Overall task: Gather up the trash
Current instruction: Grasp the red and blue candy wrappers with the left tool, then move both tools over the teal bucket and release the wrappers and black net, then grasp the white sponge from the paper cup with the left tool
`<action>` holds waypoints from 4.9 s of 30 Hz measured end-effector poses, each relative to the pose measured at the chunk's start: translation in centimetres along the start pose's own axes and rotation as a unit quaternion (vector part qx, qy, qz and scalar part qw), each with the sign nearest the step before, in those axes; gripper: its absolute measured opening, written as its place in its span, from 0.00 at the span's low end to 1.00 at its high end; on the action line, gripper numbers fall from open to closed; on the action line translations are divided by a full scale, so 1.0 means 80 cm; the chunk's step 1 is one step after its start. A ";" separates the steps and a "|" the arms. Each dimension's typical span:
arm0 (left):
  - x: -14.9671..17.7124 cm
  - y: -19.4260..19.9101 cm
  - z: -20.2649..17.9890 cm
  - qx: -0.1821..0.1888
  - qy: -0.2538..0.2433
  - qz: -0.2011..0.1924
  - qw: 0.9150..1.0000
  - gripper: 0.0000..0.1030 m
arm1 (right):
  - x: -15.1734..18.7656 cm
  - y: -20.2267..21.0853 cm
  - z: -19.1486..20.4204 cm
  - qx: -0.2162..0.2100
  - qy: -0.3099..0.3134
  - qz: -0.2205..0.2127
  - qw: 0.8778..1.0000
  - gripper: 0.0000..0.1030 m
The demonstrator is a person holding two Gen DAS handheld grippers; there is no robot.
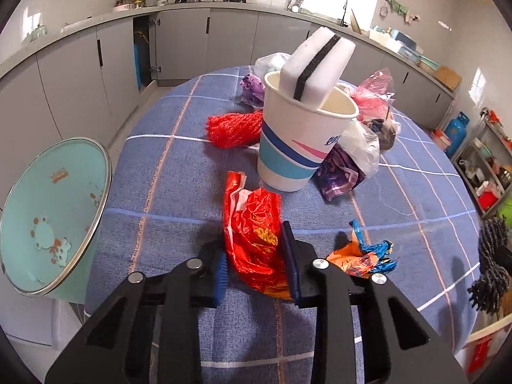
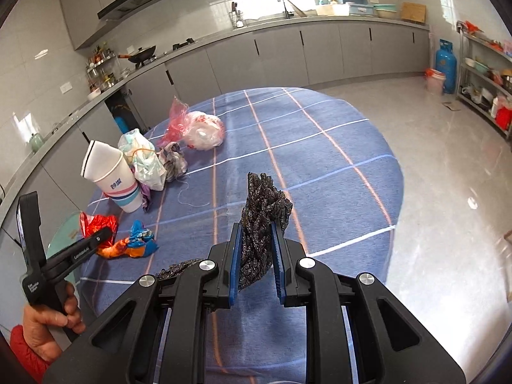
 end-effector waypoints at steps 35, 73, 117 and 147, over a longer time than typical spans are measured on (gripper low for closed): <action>-0.012 0.243 0.233 -0.248 0.101 -0.171 0.948 0.25 | -0.009 0.010 0.389 -0.239 0.223 -0.039 0.944 0.19; -0.001 0.154 0.279 -0.276 0.082 -0.060 0.956 0.59 | 0.045 -0.073 0.492 -0.254 0.276 0.038 0.926 0.43; -0.010 0.131 0.109 -0.193 0.016 -0.076 0.978 0.94 | -0.009 -0.028 0.228 -0.131 0.122 -0.050 0.983 0.65; -0.051 0.076 -0.009 -0.079 -0.074 -0.075 0.991 0.86 | -0.050 -0.071 0.107 -0.061 0.053 -0.026 0.996 0.46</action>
Point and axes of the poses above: each gripper's, at about its wrist camera, not at the fingertips, and y roughly against the way its jaws point, z to its left, x to its underside, the point moved 2 cm from there along -y, roughly the way its jaws point, and after that the axes turned 12 degrees about x, right-handed, at the moved point
